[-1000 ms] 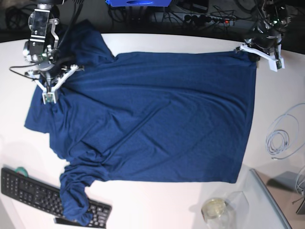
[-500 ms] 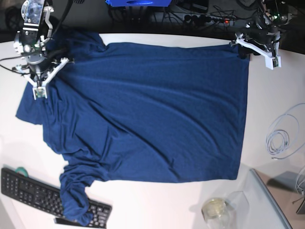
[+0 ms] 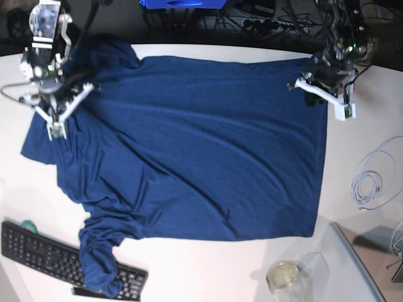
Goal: Layout the t-shirt on the table in an organized manner, then fold the t-shirt properly
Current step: 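Release the shirt and move the right gripper off the shirt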
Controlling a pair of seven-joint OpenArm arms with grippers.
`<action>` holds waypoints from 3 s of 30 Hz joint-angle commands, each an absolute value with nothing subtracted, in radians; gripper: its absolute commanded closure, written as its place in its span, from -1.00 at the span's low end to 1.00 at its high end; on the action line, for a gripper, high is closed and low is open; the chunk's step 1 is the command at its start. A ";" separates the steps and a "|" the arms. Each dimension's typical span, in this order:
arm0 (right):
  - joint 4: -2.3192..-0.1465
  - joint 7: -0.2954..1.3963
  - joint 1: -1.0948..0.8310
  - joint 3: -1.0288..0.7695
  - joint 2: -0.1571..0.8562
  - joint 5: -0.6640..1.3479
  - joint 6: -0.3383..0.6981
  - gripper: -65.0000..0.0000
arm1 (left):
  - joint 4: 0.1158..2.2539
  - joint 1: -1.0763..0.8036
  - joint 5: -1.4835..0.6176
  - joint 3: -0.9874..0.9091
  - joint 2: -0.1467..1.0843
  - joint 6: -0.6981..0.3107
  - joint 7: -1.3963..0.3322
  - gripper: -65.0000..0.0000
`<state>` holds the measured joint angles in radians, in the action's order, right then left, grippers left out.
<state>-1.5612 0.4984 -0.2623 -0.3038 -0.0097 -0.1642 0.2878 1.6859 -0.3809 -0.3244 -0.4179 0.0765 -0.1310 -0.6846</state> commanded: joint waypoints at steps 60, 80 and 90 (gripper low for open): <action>-1.429 0.361 -0.295 -0.309 0.030 -0.162 0.285 1.00 | 1.504 -0.355 -0.042 -0.423 0.113 -0.137 -0.590 1.00; -1.402 0.361 -0.096 -0.601 0.031 -0.162 0.282 0.76 | 1.618 -0.282 -0.044 -0.427 0.088 -0.137 -0.642 1.00; -1.121 0.355 0.070 -0.713 0.070 -0.160 0.283 0.13 | 1.618 -0.288 -0.044 -0.433 0.096 -0.137 -0.641 1.00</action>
<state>-1.1053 0.3733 0.0532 -0.7120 0.0536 -0.1623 0.2848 1.6028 -0.2909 -0.0444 -0.4305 0.0879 -0.1410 -0.6590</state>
